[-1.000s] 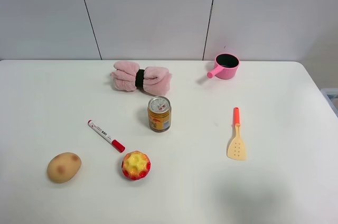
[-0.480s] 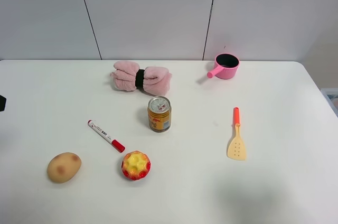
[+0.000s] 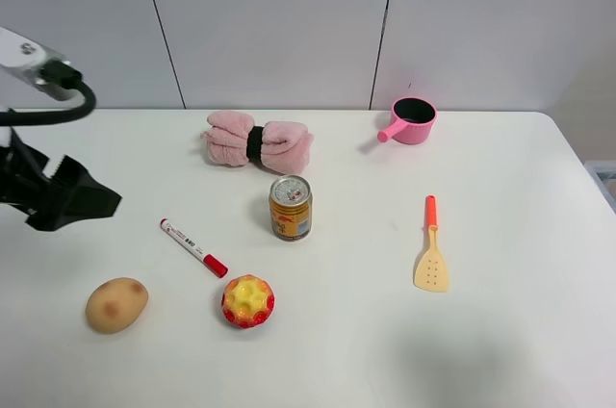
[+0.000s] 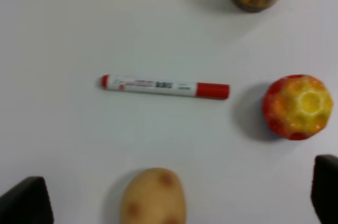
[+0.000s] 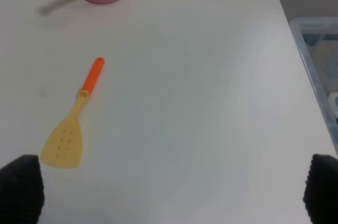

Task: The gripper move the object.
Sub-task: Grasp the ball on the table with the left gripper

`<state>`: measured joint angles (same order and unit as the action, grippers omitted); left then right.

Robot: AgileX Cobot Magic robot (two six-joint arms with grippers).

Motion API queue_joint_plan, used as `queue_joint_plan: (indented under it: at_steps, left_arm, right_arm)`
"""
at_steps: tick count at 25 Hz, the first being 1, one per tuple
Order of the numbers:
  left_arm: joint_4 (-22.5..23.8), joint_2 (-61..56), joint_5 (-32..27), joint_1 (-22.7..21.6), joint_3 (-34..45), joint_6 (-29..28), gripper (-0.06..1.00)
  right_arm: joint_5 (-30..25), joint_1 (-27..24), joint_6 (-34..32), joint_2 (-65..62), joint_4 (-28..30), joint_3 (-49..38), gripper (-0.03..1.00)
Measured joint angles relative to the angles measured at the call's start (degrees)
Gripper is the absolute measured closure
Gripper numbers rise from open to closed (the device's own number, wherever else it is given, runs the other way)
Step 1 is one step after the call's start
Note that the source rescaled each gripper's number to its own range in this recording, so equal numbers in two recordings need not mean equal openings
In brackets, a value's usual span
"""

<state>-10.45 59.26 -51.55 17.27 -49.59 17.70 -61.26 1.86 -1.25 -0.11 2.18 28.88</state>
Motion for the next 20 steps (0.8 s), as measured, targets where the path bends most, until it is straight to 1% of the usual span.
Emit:
queue_joint_plan:
  at_steps: [2, 4, 6, 9, 15, 18, 20]
  left_arm:
    - [0.0, 2.72, 1.29, 5.28, 0.0, -1.63, -0.06]
    - [-0.05, 5.55, 2.2, 9.26, 0.0, -2.77, -0.06]
    - [-0.05, 8.02, 3.02, 12.81, 0.0, -3.83, -0.06]
    - [0.2, 11.33, 5.75, 17.84, 0.0, -4.62, -0.06]
    - [0.91, 15.57, 9.82, 25.51, 0.0, -6.84, -0.06]
    - [1.25, 17.72, 11.95, 27.84, 0.37, -8.52, -0.06]
    - [1.57, 19.28, 14.37, 28.86, 1.23, -9.34, -0.06]
  right_arm:
    - [0.0, 0.0, 0.0, 0.0, 0.0, 0.0, -0.03]
    - [0.0, 0.0, 0.0, 0.0, 0.0, 0.0, -0.03]
    - [0.0, 0.0, 0.0, 0.0, 0.0, 0.0, -0.03]
    - [0.0, 0.0, 0.0, 0.0, 0.0, 0.0, -0.03]
    - [0.0, 0.0, 0.0, 0.0, 0.0, 0.0, -0.03]
    - [0.0, 0.0, 0.0, 0.0, 0.0, 0.0, -0.03]
    - [0.0, 0.0, 0.0, 0.0, 0.0, 0.0, -0.03]
